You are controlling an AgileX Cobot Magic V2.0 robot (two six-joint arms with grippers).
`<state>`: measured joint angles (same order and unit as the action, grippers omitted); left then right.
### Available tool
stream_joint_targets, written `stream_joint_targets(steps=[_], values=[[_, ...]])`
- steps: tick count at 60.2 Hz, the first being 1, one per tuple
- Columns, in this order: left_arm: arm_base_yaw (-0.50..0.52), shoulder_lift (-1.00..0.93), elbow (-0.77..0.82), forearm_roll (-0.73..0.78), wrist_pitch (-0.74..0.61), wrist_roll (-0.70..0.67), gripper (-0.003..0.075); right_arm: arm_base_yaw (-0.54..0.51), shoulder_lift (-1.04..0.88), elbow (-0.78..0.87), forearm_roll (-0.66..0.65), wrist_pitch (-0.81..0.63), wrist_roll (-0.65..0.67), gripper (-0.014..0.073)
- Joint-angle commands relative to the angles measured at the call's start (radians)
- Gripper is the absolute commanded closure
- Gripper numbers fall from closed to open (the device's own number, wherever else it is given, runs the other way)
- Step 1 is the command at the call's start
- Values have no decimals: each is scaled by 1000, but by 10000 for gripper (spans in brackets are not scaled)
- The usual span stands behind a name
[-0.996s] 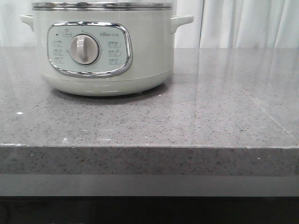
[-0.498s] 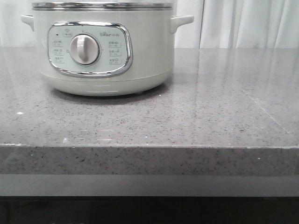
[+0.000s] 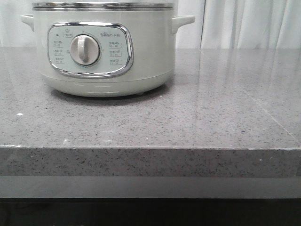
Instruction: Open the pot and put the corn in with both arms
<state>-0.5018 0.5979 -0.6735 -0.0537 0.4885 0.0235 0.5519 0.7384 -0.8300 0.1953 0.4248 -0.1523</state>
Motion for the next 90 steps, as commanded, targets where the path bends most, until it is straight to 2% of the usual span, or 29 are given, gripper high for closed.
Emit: stream_joint_targets(steps=[1, 5, 10, 13, 18, 49, 57, 77, 90], values=[[-6, -1, -27, -11, -88, -8, 442, 0, -6, -26, 7, -67, -3, 468], [-6, -1, -27, -11, -88, -8, 520, 0, -6, -26, 7, -67, -3, 582], [-6, -1, -27, -11, -88, -8, 615, 0, -6, -26, 7, -67, -3, 683], [-6, -1, -27, -11, -88, -8, 666, 0, -6, -26, 7, -67, -3, 720], [-6, -1, -27, -11, -88, -8, 739, 0, -6, -26, 7, -66, -3, 713], [-10, -21, -3, -2, -120, -8, 741, 0, -6, -26, 7, -66, -3, 713], [65, -116, 92, 59, -236, -8, 741, 0, -6, -26, 7, -65, -3, 713], [364, -499, 499, -12, -427, -8, 741, 0, -6, -26, 7, -65, -3, 713], [442, -624, 697, -82, -571, -8, 741, 0, -6, -26, 7, -65, -3, 713]])
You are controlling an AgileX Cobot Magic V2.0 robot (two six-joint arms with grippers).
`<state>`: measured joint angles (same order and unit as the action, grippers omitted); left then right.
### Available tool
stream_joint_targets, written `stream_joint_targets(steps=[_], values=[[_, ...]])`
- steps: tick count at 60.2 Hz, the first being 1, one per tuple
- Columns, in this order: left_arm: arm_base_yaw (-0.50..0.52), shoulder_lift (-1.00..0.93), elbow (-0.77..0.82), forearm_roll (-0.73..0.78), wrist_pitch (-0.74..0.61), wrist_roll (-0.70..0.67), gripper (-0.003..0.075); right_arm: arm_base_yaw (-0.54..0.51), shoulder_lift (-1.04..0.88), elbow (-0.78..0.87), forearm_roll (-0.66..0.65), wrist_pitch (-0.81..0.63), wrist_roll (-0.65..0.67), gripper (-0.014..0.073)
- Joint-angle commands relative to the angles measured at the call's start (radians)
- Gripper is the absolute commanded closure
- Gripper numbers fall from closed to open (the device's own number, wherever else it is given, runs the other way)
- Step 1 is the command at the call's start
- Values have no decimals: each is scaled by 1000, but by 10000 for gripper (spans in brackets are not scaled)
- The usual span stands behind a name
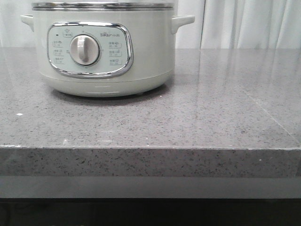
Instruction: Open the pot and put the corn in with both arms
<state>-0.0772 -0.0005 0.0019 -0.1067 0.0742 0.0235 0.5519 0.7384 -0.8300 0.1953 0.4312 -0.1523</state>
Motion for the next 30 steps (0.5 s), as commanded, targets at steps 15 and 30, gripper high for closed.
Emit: stream_joint_targets(steps=[15, 30], values=[[16, -21, 18, -19, -150, -8, 741, 0, -6, -26, 7, -70, -3, 713], [16, -21, 18, -19, -150, -8, 741, 0, -6, -26, 7, -70, -3, 713]])
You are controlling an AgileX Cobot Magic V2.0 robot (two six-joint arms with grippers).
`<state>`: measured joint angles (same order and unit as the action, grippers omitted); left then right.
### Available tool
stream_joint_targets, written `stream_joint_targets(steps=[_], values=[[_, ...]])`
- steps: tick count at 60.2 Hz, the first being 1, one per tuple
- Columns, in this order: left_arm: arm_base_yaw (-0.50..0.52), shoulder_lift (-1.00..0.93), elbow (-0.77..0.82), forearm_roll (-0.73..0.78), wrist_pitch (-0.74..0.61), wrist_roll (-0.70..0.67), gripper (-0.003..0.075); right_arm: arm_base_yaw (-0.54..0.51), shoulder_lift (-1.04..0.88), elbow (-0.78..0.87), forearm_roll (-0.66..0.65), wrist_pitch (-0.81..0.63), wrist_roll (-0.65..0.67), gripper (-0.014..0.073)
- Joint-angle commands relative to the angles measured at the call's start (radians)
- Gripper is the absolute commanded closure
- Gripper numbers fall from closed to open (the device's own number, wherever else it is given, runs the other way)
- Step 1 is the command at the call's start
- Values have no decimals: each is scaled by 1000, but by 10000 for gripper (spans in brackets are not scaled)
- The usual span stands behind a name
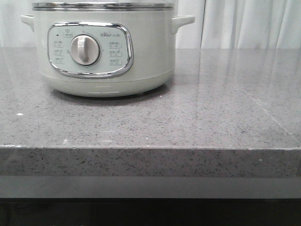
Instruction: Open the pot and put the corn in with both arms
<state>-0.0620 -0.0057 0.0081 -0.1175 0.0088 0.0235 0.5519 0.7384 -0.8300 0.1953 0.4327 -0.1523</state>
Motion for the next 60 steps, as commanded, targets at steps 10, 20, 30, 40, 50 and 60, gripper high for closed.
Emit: stream_joint_targets(steps=[10, 20, 30, 40, 50, 60], values=[[1, -16, 12, -9, -84, -8, 741, 0, -6, -26, 7, -72, -3, 713], [1, -16, 12, -9, -84, -8, 741, 0, -6, -26, 7, -72, -3, 713], [1, -16, 12, -9, -84, -8, 741, 0, -6, -26, 7, -72, -3, 713], [1, -16, 12, -9, -84, -8, 741, -37, -55, 9, -20, -102, -3, 713], [1, -16, 12, -9, -84, -8, 741, -210, -258, 234, -20, -251, -3, 713], [1, -16, 12, -9, -84, -8, 741, -351, -509, 522, -20, -394, -3, 713]])
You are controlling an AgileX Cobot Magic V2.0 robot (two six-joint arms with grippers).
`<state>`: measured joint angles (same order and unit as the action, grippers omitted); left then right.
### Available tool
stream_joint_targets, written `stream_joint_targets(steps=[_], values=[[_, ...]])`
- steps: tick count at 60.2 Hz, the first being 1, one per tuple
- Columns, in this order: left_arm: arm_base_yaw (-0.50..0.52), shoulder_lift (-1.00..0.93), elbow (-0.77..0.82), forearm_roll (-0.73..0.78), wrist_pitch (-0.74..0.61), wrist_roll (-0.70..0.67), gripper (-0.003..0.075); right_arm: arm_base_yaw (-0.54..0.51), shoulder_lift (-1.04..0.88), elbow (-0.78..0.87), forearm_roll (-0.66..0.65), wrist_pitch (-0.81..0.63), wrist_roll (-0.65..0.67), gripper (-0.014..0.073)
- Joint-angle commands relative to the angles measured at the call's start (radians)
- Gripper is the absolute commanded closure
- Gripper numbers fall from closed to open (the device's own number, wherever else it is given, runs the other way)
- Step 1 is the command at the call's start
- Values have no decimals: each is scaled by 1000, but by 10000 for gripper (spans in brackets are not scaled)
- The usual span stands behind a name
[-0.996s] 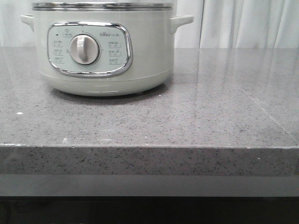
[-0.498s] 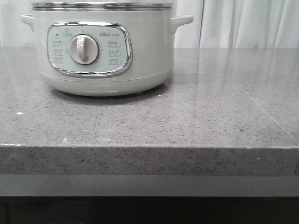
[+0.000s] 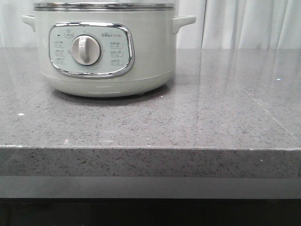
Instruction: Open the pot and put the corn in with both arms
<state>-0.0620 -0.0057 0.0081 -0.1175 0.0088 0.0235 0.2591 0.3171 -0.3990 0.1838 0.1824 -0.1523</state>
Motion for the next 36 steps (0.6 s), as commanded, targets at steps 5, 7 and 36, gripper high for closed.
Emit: stream_joint_targets(steps=[5, 7, 36], values=[[1, -16, 12, -9, -84, -8, 741, -90, -178, 200, -8, -162, -3, 713], [1, -16, 12, -9, -84, -8, 741, -101, -208, 244, -8, -164, -3, 713], [1, -16, 12, -9, -84, -8, 741, -198, -348, 416, 23, -136, -3, 713]])
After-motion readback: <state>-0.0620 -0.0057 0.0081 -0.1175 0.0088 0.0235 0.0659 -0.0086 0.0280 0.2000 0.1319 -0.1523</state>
